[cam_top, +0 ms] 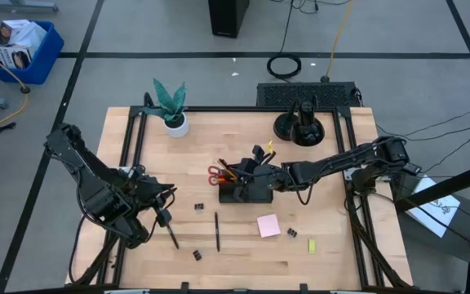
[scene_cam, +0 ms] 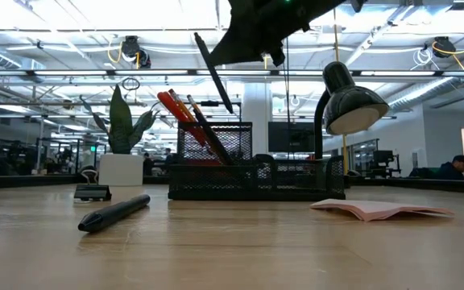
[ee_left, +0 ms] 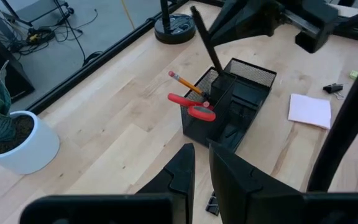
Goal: Pick and place office supplies into organizer
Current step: Put the right black pen into the desk organizer
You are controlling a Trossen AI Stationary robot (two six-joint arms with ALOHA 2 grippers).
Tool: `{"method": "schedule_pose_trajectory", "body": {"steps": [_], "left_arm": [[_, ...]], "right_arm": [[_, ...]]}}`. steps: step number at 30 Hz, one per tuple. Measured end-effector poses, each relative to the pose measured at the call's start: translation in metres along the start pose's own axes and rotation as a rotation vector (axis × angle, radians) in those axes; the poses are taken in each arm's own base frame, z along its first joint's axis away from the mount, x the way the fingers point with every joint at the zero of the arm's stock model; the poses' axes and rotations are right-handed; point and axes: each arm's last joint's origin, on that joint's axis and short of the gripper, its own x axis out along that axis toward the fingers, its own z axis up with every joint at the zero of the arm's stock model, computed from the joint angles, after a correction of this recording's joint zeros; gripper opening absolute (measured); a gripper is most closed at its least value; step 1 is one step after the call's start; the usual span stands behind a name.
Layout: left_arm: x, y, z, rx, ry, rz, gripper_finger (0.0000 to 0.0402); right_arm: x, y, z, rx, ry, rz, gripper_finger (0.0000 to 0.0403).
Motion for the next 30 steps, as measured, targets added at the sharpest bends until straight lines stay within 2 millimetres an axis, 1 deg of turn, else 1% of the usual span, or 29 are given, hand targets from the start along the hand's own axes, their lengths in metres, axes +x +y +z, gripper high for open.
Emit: {"method": "schedule_pose_trajectory", "body": {"steps": [6,30], "left_arm": [[0.0,0.0,0.0002,0.0,-0.005,0.001,0.0053],[0.0,0.0,0.0002,-0.002,-0.006,0.001,0.0053]], "right_arm": [[-0.0024,0.0042,-0.0007,-0.012,0.0,0.012,0.0017],[-0.0027,0.0045,-0.0009,-0.033,0.0,0.006,0.0018]]}}
